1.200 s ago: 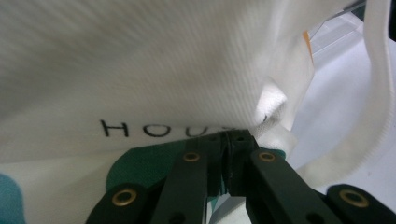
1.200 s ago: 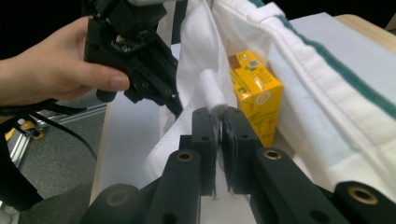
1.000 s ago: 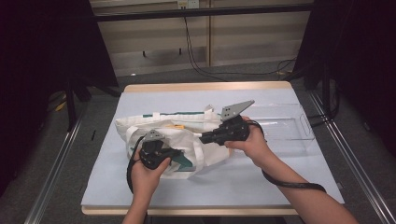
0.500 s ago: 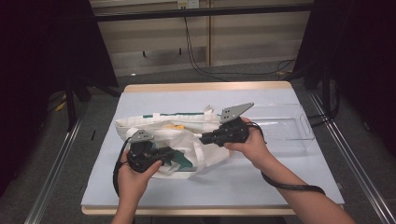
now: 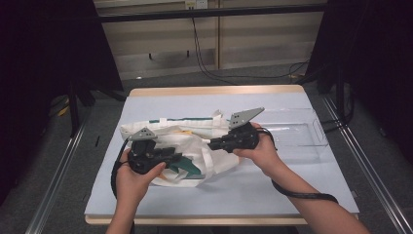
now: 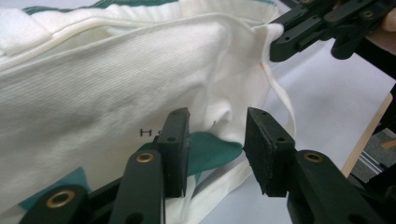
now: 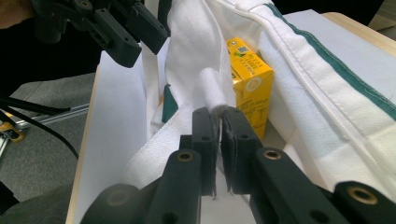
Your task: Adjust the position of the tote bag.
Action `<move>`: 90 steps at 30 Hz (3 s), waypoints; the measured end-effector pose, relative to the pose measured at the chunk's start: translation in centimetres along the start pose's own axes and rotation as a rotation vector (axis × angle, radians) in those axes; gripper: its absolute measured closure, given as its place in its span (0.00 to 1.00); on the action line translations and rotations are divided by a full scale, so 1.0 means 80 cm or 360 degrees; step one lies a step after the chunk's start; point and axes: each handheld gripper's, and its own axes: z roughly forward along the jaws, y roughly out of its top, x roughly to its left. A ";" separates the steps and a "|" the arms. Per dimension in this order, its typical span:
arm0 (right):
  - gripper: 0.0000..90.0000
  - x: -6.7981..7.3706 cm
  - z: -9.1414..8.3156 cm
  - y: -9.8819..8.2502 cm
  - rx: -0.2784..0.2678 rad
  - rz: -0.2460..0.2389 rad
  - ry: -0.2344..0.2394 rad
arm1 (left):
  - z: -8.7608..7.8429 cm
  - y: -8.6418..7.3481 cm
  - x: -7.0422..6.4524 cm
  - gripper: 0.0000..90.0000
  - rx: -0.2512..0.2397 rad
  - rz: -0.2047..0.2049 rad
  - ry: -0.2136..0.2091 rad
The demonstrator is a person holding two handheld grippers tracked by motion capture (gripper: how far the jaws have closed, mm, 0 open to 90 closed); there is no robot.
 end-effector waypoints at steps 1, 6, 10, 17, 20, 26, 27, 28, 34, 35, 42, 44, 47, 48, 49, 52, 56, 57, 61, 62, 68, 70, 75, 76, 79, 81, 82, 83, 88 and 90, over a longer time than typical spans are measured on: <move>0.93 0.000 0.000 0.000 -0.0004 0.0000 -0.0004 | -0.001 0.001 0.001 0.66 0.0002 -0.0003 -0.0001; 0.93 -0.002 0.000 0.000 -0.0009 0.0005 -0.0006 | -0.013 0.013 0.003 0.66 -0.0001 0.0020 0.0021; 0.93 -0.001 0.001 0.002 -0.0001 0.0001 -0.0014 | -0.021 0.021 0.005 0.65 0.0001 0.0021 0.0034; 0.93 0.000 0.000 0.001 0.0002 -0.0006 -0.0019 | -0.030 0.033 0.012 0.64 0.0001 0.0015 0.0045; 0.93 0.000 0.001 0.001 0.0003 -0.0009 -0.0020 | -0.032 0.040 0.014 0.64 -0.0004 0.0006 0.0041; 0.93 0.002 0.002 0.001 0.0011 -0.0020 -0.0028 | -0.033 0.050 0.019 0.64 -0.0003 0.0003 0.0057; 0.93 0.002 0.002 0.001 0.0012 -0.0020 -0.0026 | -0.033 0.052 0.020 0.64 -0.0002 -0.0003 0.0059; 0.93 0.002 0.002 0.001 0.0013 -0.0021 -0.0026 | -0.033 0.053 0.020 0.64 -0.0008 -0.0004 0.0066; 0.93 0.004 0.004 0.000 0.0021 -0.0028 -0.0023 | -0.034 0.063 0.022 0.64 -0.0011 0.0002 0.0060; 0.93 0.003 0.004 0.000 0.0022 -0.0029 -0.0025 | -0.033 0.065 0.021 0.64 -0.0012 0.0004 0.0066; 0.93 0.005 0.004 0.000 0.0025 -0.0042 -0.0029 | -0.028 0.077 0.026 0.64 -0.0003 -0.0002 0.0080; 0.93 0.005 0.004 0.000 0.0028 -0.0051 -0.0029 | -0.027 0.081 0.027 0.64 -0.0006 -0.0007 0.0084; 0.93 0.006 0.004 0.000 0.0026 -0.0057 -0.0022 | -0.023 0.087 0.031 0.64 0.0014 -0.0005 0.0091; 0.93 0.006 0.004 -0.001 0.0027 -0.0059 -0.0026 | -0.022 0.089 0.032 0.64 0.0022 -0.0005 0.0095; 0.93 0.006 0.005 -0.001 0.0029 -0.0062 -0.0024 | -0.020 0.091 0.033 0.64 0.0014 -0.0016 0.0099; 0.93 0.006 0.005 -0.002 0.0030 -0.0068 -0.0023 | -0.016 0.096 0.036 0.64 0.0043 -0.0005 0.0108; 0.93 0.008 0.005 -0.003 0.0029 -0.0074 -0.0028 | -0.011 0.101 0.039 0.64 0.0045 -0.0019 0.0118; 0.93 0.009 0.005 -0.003 0.0028 -0.0085 -0.0029 | -0.009 0.102 0.041 0.64 0.0042 -0.0019 0.0118; 0.93 0.012 0.004 -0.004 0.0031 -0.0110 -0.0041 | -0.003 0.103 0.047 0.64 0.0071 -0.0033 0.0126; 0.93 0.012 0.004 -0.004 0.0033 -0.0114 -0.0041 | -0.001 0.102 0.049 0.64 0.0069 -0.0046 0.0129; 0.93 0.013 0.004 -0.006 0.0034 -0.0115 -0.0032 | 0.009 0.099 0.058 0.63 0.0079 -0.0073 0.0144; 0.93 0.013 0.005 -0.008 0.0032 -0.0119 -0.0027 | 0.011 0.098 0.061 0.63 0.0096 -0.0062 0.0154; 0.93 0.014 0.006 -0.011 0.0037 -0.0117 -0.0029 | 0.020 0.095 0.064 0.63 0.0124 -0.0082 0.0176; 0.93 0.015 0.007 -0.011 0.0038 -0.0120 -0.0026 | 0.022 0.095 0.066 0.63 0.0129 -0.0066 0.0176; 0.93 0.015 0.007 -0.012 0.0039 -0.0117 -0.0023 | 0.026 0.093 0.070 0.63 0.0126 -0.0088 0.0180; 0.93 0.015 0.007 -0.013 0.0038 -0.0108 -0.0020 | 0.028 0.092 0.071 0.63 0.0109 -0.0108 0.0193; 0.93 0.014 0.007 -0.013 0.0035 -0.0103 -0.0024 | 0.028 0.092 0.073 0.62 0.0120 -0.0080 0.0195; 0.93 0.014 0.007 -0.013 0.0036 -0.0104 -0.0025 | 0.028 0.092 0.073 0.62 0.0117 -0.0059 0.0201; 0.93 0.014 0.008 -0.014 0.0045 -0.0097 -0.0018 | 0.032 0.092 0.080 0.58 0.0120 -0.0029 0.0218; 0.93 0.014 0.008 -0.015 0.0049 -0.0099 -0.0013 | 0.036 0.091 0.081 0.57 0.0106 -0.0048 0.0216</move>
